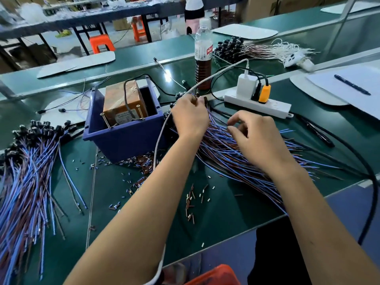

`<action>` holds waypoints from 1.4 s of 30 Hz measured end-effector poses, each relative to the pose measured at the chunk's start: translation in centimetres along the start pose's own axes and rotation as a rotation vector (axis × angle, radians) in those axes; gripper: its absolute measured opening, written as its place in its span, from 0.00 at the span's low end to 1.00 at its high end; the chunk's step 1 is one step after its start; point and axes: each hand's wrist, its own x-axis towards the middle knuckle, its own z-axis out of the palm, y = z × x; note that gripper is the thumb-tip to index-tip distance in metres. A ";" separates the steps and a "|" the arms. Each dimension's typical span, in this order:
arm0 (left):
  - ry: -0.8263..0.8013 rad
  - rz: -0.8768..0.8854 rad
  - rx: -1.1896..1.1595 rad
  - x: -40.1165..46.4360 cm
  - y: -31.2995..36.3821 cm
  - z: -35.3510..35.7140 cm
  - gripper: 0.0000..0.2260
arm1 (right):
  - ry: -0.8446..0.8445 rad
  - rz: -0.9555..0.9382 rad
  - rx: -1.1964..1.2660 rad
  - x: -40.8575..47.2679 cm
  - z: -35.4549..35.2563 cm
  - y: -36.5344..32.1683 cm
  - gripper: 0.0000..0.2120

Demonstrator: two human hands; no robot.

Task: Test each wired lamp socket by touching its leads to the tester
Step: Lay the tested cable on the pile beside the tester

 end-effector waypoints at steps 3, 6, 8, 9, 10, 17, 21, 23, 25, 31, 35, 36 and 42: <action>0.074 0.151 0.301 0.3 -1.4 -1.3 0.12 | -0.041 0.000 -0.100 -0.1 -0.1 0.2 0.05; 0.064 0.213 0.485 0.3 -2.5 -1.4 0.10 | -0.011 -0.011 -0.186 -0.7 0.3 0.0 0.03; 0.052 0.287 0.795 -0.2 -2.4 -1.3 0.15 | 0.006 0.021 -0.252 -1.0 0.9 -0.3 0.03; 0.063 0.303 0.869 -0.4 -2.4 -1.4 0.18 | 0.014 0.043 -0.276 -1.1 1.2 -0.4 0.03; 0.073 0.311 0.896 -0.4 -2.3 -1.5 0.21 | 0.025 0.065 -0.291 -1.2 1.5 -0.6 0.04; -0.033 0.437 0.601 -2.4 -2.8 -2.9 0.21 | 0.098 0.069 -0.361 -1.2 2.6 -1.7 0.06; 0.008 0.740 0.443 -5.3 -4.8 -6.5 0.18 | 0.190 -0.069 -0.214 -1.5 4.1 -3.8 0.03; 0.104 0.849 0.348 -6.2 -6.0 -8.8 0.19 | 0.176 -0.153 -0.104 -1.8 5.2 -5.6 0.00; 0.247 0.877 0.265 -6.3 -7.2 -11.4 0.19 | 0.121 -0.217 -0.032 -2.1 6.7 -7.5 0.01; 0.709 0.538 0.409 -3.0 -11.9 -20.6 0.17 | -0.198 -0.434 0.043 -3.7 11.7 -13.9 0.02; 0.684 0.117 0.778 -0.7 -16.3 -25.7 0.08 | -0.407 -0.539 -0.003 -4.3 15.8 -18.3 0.04; 0.638 0.021 0.833 -0.6 -17.2 -26.6 0.11 | -0.447 -0.537 0.000 -4.4 17.0 -19.4 0.06; 0.521 -0.273 0.937 -0.1 -18.5 -27.8 0.15 | -0.577 -0.305 -0.051 -3.0 22.6 -23.2 0.12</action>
